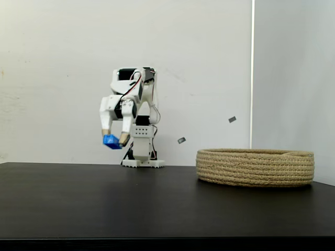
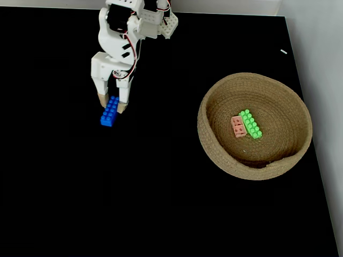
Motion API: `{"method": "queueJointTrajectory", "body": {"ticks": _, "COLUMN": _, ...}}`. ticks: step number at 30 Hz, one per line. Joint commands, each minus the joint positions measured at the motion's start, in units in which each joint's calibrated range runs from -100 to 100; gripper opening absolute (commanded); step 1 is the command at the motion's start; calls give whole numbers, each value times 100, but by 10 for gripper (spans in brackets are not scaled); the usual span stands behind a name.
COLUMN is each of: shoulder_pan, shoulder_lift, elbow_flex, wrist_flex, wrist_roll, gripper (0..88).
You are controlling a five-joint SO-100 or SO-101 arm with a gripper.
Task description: Place the lego blocks in the tray
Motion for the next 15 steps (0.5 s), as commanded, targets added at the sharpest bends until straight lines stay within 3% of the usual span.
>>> {"method": "queueJointTrajectory", "body": {"ticks": 1, "shoulder_pan": -860, "shoulder_lift": -961, "elbow_flex": -767, "wrist_flex": 394, "wrist_roll": -298, "gripper": 0}}
{"method": "queueJointTrajectory", "body": {"ticks": 15, "shoulder_pan": -3465, "shoulder_lift": -67, "elbow_flex": -2627, "wrist_flex": 1027, "wrist_roll": -840, "gripper": 0}}
